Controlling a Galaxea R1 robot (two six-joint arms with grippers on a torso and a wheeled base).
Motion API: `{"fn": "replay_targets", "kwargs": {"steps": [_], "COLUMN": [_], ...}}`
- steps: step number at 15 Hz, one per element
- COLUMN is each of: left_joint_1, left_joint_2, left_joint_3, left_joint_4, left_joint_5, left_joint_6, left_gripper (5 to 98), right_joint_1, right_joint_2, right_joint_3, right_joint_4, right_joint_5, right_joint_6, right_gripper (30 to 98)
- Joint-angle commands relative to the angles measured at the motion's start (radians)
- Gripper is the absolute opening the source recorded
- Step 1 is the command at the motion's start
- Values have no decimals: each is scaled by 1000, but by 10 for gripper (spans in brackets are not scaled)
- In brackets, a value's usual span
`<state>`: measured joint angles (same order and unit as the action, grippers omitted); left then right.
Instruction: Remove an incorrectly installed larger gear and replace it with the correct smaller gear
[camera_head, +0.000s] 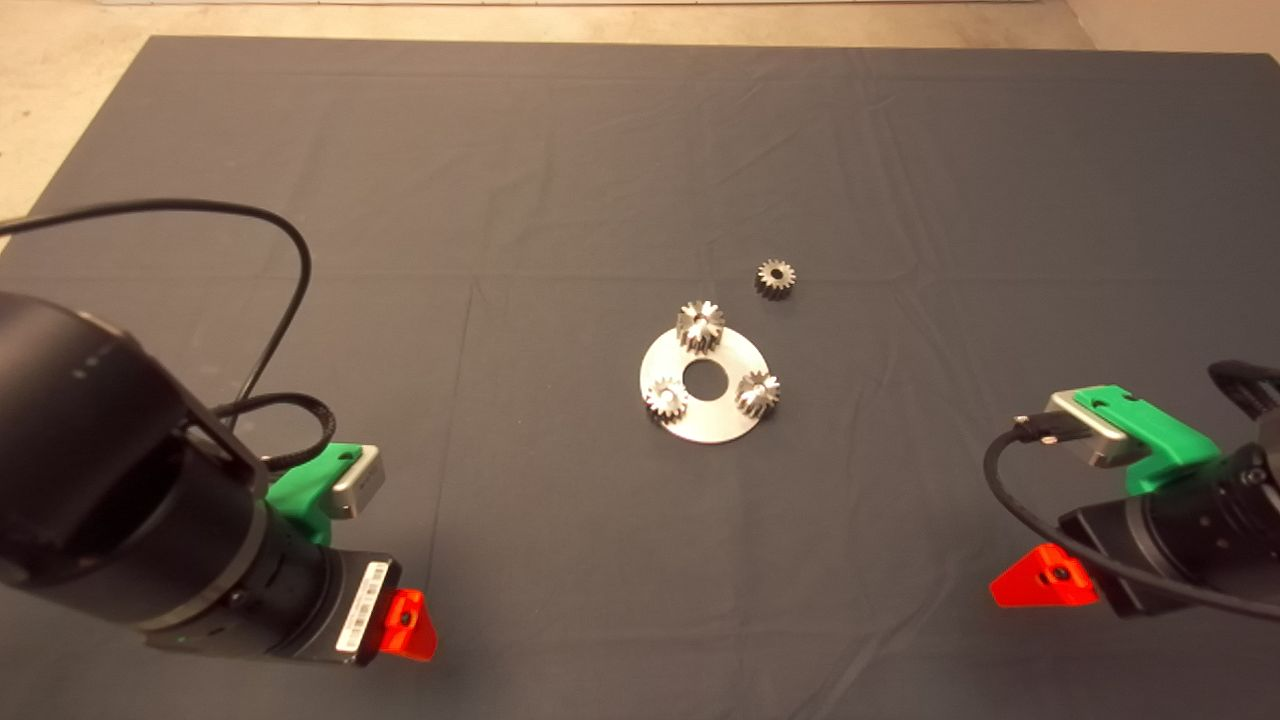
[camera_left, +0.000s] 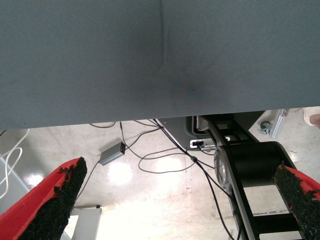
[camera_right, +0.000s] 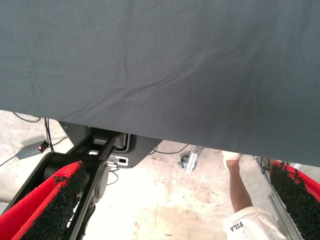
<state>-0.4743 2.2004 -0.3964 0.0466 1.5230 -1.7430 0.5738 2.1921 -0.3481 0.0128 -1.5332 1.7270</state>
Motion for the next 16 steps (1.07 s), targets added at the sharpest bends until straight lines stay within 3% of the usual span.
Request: {"fn": "replay_targets", "kwargs": {"steps": [1,8,10,11,16], "left_joint_1": [-7,-7,-7,-7,-7], "left_joint_2": [0,2,0,0,-11], "left_joint_3": [13,13,13,13,12], "left_joint_4": [-8,-8,-8,-8,-8], "left_joint_5": [3,3,3,3,5], "left_joint_6": [-6,-6,-6,-6,-7], "left_gripper": [976,976,976,976,976], "right_joint_1": [12,14,15,15,17], "right_joint_2": [4,4,1,-1,55], "right_joint_3": [0,-3,-6,-24,-243], "right_joint_4": [0,-5,-10,-14,-58], "right_joint_5": [-125,-125,-125,-125,-125], "right_joint_6": [5,-10,-88,-155,-417], "right_gripper": [978,978,978,978,978]}}
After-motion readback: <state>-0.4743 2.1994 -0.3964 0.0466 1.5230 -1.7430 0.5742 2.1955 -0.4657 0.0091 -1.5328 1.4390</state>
